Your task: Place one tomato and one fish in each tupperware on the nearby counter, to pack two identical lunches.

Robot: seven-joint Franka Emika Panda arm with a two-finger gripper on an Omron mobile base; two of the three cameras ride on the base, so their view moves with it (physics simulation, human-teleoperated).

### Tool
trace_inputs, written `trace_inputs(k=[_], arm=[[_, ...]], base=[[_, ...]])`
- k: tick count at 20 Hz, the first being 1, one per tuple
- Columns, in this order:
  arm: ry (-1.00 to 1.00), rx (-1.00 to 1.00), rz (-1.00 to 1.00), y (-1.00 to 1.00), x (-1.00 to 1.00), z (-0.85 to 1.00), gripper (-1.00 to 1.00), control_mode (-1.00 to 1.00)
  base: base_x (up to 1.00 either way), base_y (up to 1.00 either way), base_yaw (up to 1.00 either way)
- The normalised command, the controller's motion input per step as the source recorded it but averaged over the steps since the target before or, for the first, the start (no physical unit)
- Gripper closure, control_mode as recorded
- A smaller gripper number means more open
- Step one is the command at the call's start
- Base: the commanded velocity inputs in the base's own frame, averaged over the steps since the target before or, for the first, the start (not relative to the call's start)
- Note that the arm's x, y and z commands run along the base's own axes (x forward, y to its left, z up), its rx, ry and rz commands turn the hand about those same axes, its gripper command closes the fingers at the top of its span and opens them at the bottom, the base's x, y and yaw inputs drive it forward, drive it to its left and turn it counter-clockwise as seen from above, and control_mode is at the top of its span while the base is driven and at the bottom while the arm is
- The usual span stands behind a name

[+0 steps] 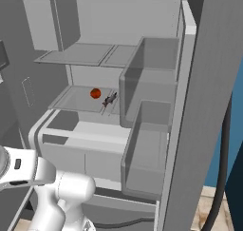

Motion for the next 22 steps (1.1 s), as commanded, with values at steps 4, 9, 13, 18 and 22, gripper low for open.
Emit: trace_inputs(k=[4,9,13,18,22], arm=[[0.00,0.00,0.00,0.00,0.00,0.00,-1.00,1.00],[0.07,0.00,-0.05,0.00,0.53,0.00,-1.00,-1.00],[0.01,0.00,-0.11,0.00,0.46,0.00,-1.00,-1.00],[0.00,0.00,-0.08,0.00,0.49,0.00,-1.00,-1.00],[-0.01,0.00,-0.06,0.00,0.57,0.00,-1.00,-1.00]], base=[[0.85,0.00,-0.07],[0.16,0.00,-0.01],[0.00,0.00,0.00],[0.00,0.00,0.00],[0.00,0.00,0.00]])
